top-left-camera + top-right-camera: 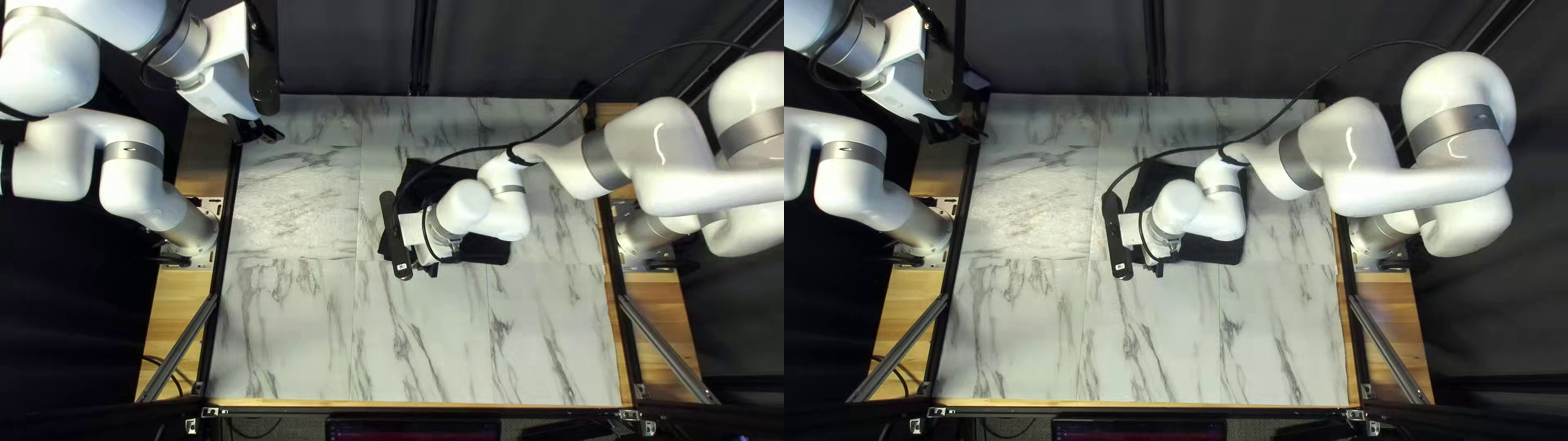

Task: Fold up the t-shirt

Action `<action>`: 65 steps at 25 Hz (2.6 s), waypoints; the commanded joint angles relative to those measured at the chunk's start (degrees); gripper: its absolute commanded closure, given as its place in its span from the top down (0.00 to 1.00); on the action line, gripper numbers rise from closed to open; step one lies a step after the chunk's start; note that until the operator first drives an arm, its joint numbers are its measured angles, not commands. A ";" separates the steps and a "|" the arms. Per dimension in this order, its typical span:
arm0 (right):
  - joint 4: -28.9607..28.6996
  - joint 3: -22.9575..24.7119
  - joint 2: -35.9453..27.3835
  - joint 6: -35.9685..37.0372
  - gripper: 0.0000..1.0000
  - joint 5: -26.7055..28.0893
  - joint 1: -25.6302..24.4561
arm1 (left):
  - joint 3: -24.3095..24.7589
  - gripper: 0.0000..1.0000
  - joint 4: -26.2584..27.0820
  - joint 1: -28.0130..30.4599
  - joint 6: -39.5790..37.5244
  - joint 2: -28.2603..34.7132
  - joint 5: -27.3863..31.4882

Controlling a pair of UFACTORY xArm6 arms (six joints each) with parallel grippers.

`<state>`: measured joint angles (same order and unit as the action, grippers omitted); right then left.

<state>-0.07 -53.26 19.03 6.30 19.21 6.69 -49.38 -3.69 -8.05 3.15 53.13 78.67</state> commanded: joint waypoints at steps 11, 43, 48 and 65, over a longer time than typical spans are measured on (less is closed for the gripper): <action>5.66 0.01 -4.85 -5.24 0.00 4.97 0.76 | 0.00 1.00 0.00 0.00 0.00 0.00 0.00; 6.36 -3.89 0.19 -7.83 0.87 3.78 2.76 | 0.00 1.00 0.00 0.00 0.00 0.00 0.00; 8.36 -3.17 0.36 -10.77 0.57 4.18 2.51 | 0.00 1.00 0.00 0.00 0.00 0.00 0.00; 9.24 -3.98 1.04 -11.30 0.00 5.00 1.58 | 0.00 1.00 0.00 0.00 0.00 0.00 0.00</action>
<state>8.72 -57.20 20.41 -4.61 23.84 8.19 -49.38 -3.69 -8.05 3.15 53.13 78.67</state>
